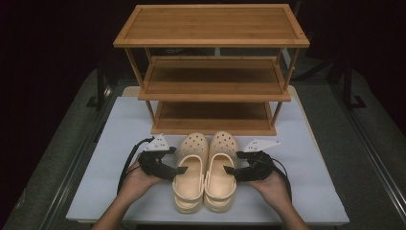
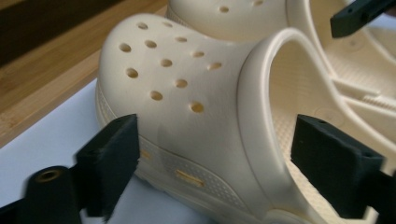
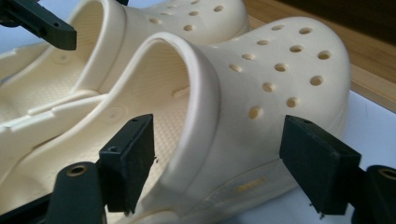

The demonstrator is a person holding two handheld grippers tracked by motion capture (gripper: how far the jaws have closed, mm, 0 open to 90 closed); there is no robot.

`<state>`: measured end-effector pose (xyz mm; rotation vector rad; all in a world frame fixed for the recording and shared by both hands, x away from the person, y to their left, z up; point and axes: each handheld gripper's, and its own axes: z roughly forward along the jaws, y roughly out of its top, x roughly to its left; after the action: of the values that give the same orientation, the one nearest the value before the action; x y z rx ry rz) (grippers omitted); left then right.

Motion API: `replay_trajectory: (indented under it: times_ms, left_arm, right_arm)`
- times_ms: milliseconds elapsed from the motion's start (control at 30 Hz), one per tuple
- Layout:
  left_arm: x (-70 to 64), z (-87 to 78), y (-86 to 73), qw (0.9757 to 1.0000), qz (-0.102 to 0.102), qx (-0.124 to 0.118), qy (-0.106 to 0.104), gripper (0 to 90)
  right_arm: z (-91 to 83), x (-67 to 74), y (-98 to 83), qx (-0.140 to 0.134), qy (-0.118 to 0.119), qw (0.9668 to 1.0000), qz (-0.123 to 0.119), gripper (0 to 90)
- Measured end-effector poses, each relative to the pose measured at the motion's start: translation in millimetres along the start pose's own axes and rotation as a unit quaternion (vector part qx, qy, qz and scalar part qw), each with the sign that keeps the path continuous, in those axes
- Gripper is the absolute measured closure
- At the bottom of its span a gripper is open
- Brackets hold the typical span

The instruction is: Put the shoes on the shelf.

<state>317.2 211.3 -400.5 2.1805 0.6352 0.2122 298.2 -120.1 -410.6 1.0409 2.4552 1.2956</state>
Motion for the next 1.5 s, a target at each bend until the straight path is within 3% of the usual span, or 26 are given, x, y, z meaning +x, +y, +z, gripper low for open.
replay_trajectory:
  times_ms: [100, 400, 733, 767, 800, 833, 900, 933, 1133, 1233, 1500]
  left_arm:
    - [-2.9, 5.4, -3.3, 0.9999, 0.006, 0.013, -0.002, 26.1]
    - [-1.9, -1.1, -2.7, 0.9999, 0.012, 0.010, 0.002, 38.6]
    - [9.3, -14.8, -6.5, 0.9999, -0.007, 0.003, 0.012, 58.5]
    - [10.2, -17.0, -6.2, 0.9998, -0.007, 0.001, 0.019, 63.7]
    - [10.2, -17.0, -6.2, 0.9998, -0.007, 0.001, 0.019, 65.5]
    - [9.8, -19.8, -5.1, 0.9994, -0.002, 0.000, 0.036, 68.6]
    - [10.0, -21.1, -4.5, 0.9991, -0.001, 0.000, 0.042, 72.8]
    - [11.0, -23.2, -3.7, 0.9985, -0.003, -0.004, 0.055, 75.2]
    - [13.2, -26.6, 0.8, 0.9961, 0.003, -0.006, 0.088, 82.4]
    - [16.8, -29.4, 3.1, 0.9956, 0.000, -0.007, 0.094, 83.8]
    - [25.2, -34.5, 16.9, 0.9945, -0.008, -0.023, 0.102, 83.8]
  right_arm:
    - [0.1, -3.0, -2.5, -0.001, 0.001, 1.0000, 0.007, 28.9]
    - [-3.9, -5.3, -2.8, -0.002, 0.005, 0.9999, 0.012, 36.4]
    - [-16.2, -17.7, -7.9, -0.011, 0.009, 0.9995, 0.027, 54.9]
    - [-19.7, -19.4, -8.6, -0.016, 0.001, 0.9995, 0.028, 61.2]
    - [-19.7, -19.4, -8.6, -0.016, 0.001, 0.9995, 0.028, 61.2]
    - [-23.1, -21.4, -9.0, -0.024, -0.005, 0.9992, 0.032, 66.9]
    - [-24.3, -22.2, -8.8, -0.026, -0.007, 0.9991, 0.033, 68.8]
    - [-26.7, -23.0, -7.6, -0.030, -0.017, 0.9989, 0.030, 73.4]
    - [-32.6, -23.6, -4.6, -0.042, -0.058, 0.9972, 0.019, 82.1]
    - [-36.1, -25.4, -3.4, -0.046, -0.078, 0.9957, 0.018, 84.0]
    - [-42.8, -37.1, 3.5, -0.058, -0.084, 0.9944, 0.026, 84.4]
